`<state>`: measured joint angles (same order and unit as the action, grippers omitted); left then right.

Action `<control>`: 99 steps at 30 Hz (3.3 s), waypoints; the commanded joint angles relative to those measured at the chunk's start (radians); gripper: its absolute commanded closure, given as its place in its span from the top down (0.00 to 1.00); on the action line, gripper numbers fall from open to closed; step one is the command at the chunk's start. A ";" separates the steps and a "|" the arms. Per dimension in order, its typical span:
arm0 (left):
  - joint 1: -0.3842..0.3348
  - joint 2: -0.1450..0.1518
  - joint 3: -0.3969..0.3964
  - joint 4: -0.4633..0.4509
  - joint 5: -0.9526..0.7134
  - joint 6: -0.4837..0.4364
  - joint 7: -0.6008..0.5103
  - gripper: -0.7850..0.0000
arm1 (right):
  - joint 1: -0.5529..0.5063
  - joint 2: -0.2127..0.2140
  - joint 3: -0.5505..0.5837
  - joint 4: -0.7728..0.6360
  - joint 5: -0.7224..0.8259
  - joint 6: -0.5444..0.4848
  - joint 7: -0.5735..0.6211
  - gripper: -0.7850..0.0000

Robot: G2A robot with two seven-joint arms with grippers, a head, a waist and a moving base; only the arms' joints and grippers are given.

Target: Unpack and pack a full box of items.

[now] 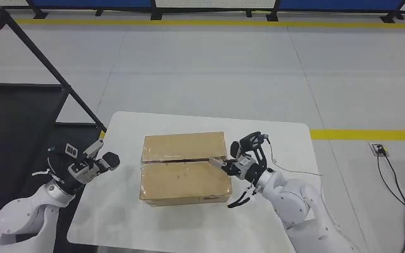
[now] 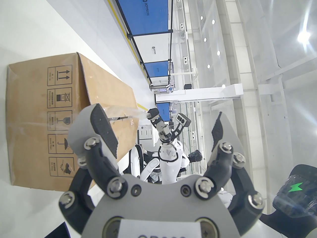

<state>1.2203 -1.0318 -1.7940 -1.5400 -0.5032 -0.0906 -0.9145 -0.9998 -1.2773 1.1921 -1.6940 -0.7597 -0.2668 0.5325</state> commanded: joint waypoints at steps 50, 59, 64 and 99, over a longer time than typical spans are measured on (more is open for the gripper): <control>-0.019 0.025 0.031 0.027 -0.034 -0.007 -0.004 1.00 | 0.041 -0.013 -0.141 -0.118 0.145 -0.026 0.104 0.00; -0.015 0.028 0.044 0.023 -0.030 -0.012 -0.005 1.00 | 0.013 -0.008 -0.143 -0.146 0.168 -0.072 0.107 0.00; -0.010 0.028 0.058 0.013 -0.033 -0.017 -0.010 1.00 | 0.004 -0.006 -0.143 -0.154 0.186 -0.093 0.105 0.00; -0.227 -0.004 0.332 0.264 0.041 -0.108 0.037 1.00 | 0.073 -0.021 -0.197 -0.126 0.218 -0.012 0.092 0.00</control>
<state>0.9914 -1.0365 -1.4609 -1.2750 -0.4618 -0.1974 -0.8757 -0.9287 -1.2974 0.9973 -1.8199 -0.5425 -0.2817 0.6255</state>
